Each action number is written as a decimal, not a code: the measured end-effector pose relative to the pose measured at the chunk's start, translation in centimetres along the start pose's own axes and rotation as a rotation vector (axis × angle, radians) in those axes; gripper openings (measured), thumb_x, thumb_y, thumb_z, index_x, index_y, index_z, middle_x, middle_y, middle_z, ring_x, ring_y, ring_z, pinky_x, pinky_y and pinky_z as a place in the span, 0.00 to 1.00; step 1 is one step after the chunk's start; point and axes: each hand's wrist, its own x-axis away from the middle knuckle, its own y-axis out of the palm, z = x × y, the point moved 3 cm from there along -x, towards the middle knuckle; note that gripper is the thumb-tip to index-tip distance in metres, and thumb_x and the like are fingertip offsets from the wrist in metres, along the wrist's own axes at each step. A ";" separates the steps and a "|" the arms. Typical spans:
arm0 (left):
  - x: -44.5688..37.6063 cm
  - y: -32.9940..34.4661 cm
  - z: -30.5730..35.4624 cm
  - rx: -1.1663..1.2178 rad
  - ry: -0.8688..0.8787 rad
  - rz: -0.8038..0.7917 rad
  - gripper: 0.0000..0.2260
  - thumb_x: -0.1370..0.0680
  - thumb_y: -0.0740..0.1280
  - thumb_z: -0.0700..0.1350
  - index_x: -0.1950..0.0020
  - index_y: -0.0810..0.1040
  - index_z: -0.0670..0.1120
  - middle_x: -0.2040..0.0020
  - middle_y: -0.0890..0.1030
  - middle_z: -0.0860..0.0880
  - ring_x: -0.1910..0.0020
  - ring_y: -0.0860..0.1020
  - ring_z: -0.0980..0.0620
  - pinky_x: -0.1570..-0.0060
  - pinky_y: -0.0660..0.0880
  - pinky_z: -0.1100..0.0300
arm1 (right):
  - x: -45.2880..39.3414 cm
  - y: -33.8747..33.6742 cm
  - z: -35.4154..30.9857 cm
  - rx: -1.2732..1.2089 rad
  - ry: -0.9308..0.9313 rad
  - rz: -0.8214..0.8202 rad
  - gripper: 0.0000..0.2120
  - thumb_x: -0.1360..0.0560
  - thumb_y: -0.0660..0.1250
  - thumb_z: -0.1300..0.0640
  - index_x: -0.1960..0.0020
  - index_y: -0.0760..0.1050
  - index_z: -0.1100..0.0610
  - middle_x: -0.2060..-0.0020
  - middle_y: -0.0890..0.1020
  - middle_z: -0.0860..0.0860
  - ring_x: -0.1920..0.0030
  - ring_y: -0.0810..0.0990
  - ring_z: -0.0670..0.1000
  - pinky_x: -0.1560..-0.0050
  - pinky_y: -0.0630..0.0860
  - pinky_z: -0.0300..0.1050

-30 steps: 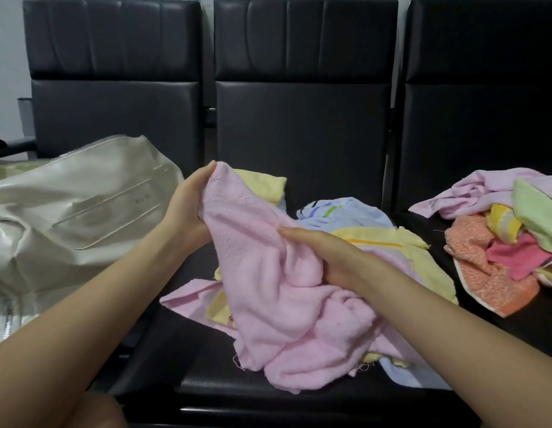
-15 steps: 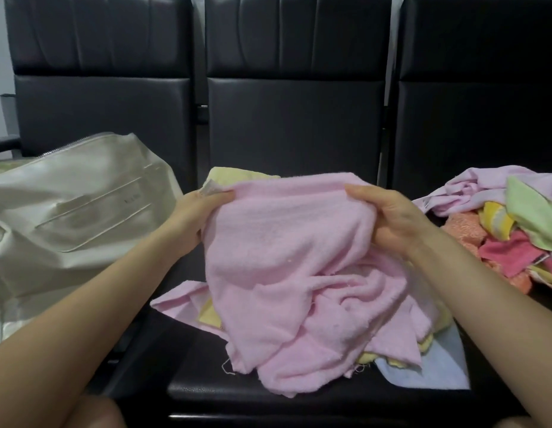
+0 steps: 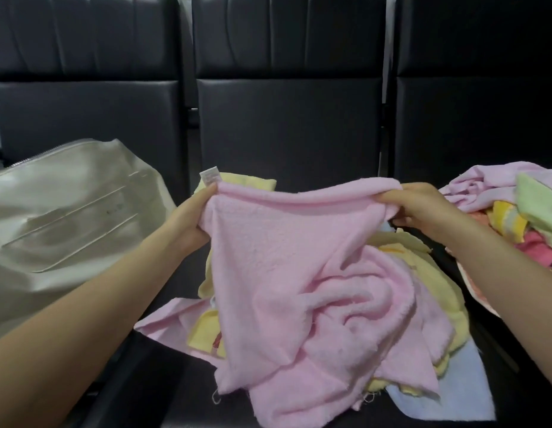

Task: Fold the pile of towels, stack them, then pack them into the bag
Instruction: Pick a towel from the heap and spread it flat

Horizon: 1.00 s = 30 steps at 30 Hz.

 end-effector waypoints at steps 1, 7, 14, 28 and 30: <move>-1.0 0.1 -0.1 -0.010 -0.014 0.054 0.09 0.21 0.67 0.48 0.44 0.78 0.46 0.53 0.84 0.48 0.58 0.84 0.54 0.62 0.80 0.62 | -0.6 0.2 -0.1 -0.168 0.046 -0.054 0.11 0.28 0.71 0.58 0.51 0.77 0.65 0.60 0.77 0.59 0.57 0.77 0.54 0.50 0.76 0.46; -8.6 1.7 1.4 -0.192 -0.002 0.266 0.08 0.21 0.67 0.43 0.42 0.78 0.45 0.56 0.83 0.48 0.59 0.81 0.51 0.65 0.76 0.59 | -6.3 -0.7 -1.8 -0.605 0.139 0.171 0.03 0.25 0.69 0.58 0.53 0.79 0.57 0.59 0.83 0.51 0.55 0.82 0.50 0.55 0.80 0.43; -10.8 2.1 -3.3 -0.658 -0.006 0.369 0.07 0.26 0.64 0.42 0.54 0.77 0.40 0.54 0.80 0.41 0.54 0.78 0.43 0.55 0.78 0.55 | -9.1 2.4 5.1 -0.326 0.376 0.107 0.05 0.25 0.67 0.57 0.57 0.74 0.58 0.65 0.76 0.54 0.67 0.74 0.52 0.65 0.72 0.43; 3.1 -0.8 -6.4 -0.691 -0.274 0.287 0.11 0.22 0.65 0.50 0.53 0.78 0.42 0.61 0.75 0.44 0.62 0.73 0.47 0.62 0.66 0.57 | 5.6 1.0 2.6 -0.249 0.319 0.127 0.14 0.28 0.72 0.51 0.65 0.71 0.56 0.77 0.73 0.49 0.73 0.71 0.50 0.70 0.66 0.44; 4.4 -1.2 -6.1 -0.646 -0.326 0.240 0.14 0.23 0.67 0.51 0.44 0.78 0.42 0.53 0.79 0.44 0.54 0.78 0.46 0.54 0.74 0.55 | 7.5 1.1 2.4 -0.307 0.306 0.077 0.15 0.27 0.71 0.52 0.66 0.70 0.56 0.79 0.70 0.48 0.75 0.70 0.47 0.72 0.65 0.41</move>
